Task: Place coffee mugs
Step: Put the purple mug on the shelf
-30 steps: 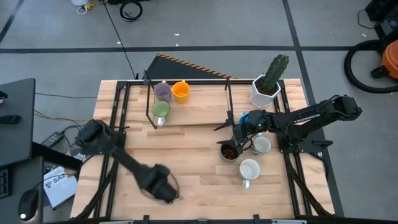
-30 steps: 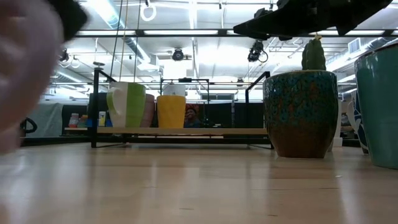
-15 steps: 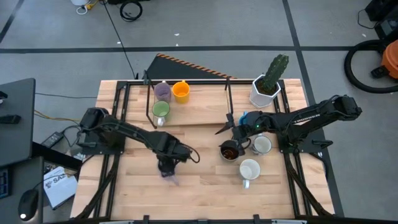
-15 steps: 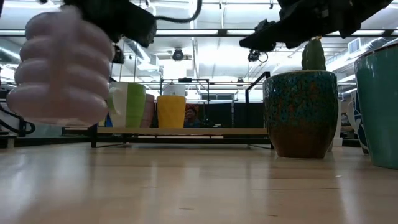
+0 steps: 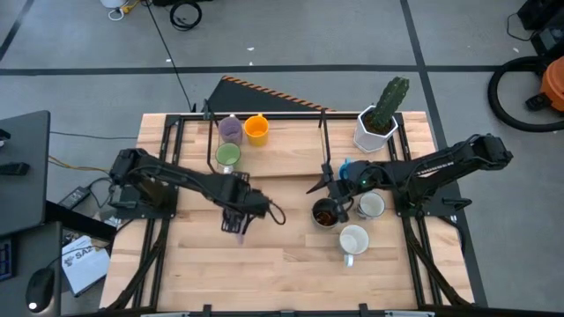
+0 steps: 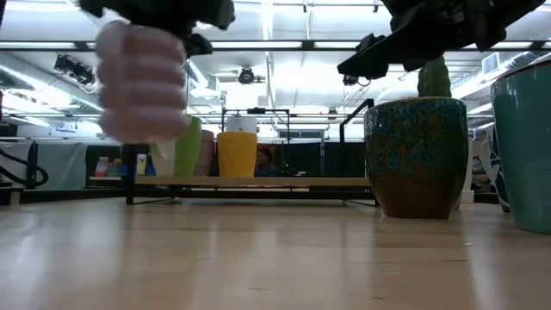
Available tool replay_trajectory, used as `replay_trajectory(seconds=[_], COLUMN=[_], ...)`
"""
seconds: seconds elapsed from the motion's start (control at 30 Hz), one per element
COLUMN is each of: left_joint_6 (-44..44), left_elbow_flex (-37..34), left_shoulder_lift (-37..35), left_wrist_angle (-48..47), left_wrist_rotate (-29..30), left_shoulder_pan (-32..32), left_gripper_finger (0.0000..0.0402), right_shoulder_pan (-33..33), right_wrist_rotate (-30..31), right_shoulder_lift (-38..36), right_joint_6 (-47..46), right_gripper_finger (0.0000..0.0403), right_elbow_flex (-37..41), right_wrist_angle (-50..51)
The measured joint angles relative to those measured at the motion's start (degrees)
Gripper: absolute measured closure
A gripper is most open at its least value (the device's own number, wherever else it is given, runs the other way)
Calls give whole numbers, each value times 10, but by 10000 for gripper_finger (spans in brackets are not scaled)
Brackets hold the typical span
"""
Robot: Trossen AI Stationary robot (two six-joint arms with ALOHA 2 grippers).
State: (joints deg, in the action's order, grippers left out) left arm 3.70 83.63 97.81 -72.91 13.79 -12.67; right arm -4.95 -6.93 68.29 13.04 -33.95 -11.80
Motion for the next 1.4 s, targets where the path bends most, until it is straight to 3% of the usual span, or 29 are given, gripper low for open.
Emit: replay_trajectory(seconds=[0.27,0.87,1.2,1.4], left_joint_6=[-35,-362,-439,-445], left_elbow_flex=[11,11,11,11], left_shoulder_lift=[-11,-9,-6,13], left_wrist_angle=[38,228,256,271], left_wrist_rotate=[8,-7,3,-22], left_shoulder_pan=[75,206,271,292], left_gripper_finger=[349,347,347,347], right_shoulder_pan=[-20,-23,-23,-23], right_wrist_rotate=[7,30,29,29], right_shoulder_lift=[0,0,0,0], right_joint_6=[4,10,7,8], right_gripper_finger=[142,142,142,142], right_elbow_flex=[0,0,0,0], right_wrist_angle=[-2,-5,-6,-17])
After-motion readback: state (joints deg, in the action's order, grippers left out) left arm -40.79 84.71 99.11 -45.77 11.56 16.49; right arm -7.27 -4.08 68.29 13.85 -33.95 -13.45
